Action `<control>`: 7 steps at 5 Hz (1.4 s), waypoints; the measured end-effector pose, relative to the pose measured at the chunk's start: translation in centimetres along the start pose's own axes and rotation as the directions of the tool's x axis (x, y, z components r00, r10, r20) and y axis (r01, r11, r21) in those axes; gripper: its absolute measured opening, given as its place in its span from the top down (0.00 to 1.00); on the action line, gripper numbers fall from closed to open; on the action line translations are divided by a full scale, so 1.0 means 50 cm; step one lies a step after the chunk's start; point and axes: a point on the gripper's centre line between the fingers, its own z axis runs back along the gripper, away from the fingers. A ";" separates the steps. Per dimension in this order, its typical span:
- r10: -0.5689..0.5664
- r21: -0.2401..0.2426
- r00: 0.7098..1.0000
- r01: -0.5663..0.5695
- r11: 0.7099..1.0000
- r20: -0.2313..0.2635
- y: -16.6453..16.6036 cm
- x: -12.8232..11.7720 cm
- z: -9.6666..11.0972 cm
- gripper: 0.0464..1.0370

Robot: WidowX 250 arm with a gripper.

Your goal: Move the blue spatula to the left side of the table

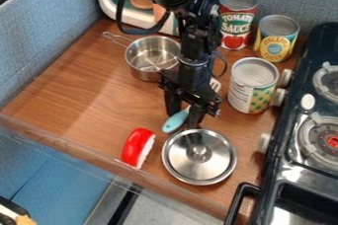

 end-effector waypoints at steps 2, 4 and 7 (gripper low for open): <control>0.001 -0.012 1.000 -0.001 1.000 -0.007 -0.002 -0.001 0.001 0.74; 0.096 -0.041 0.995 -0.095 0.995 0.040 0.055 -0.003 0.060 0.74; 0.221 -0.056 0.963 -0.215 0.975 0.152 0.237 -0.070 0.123 0.74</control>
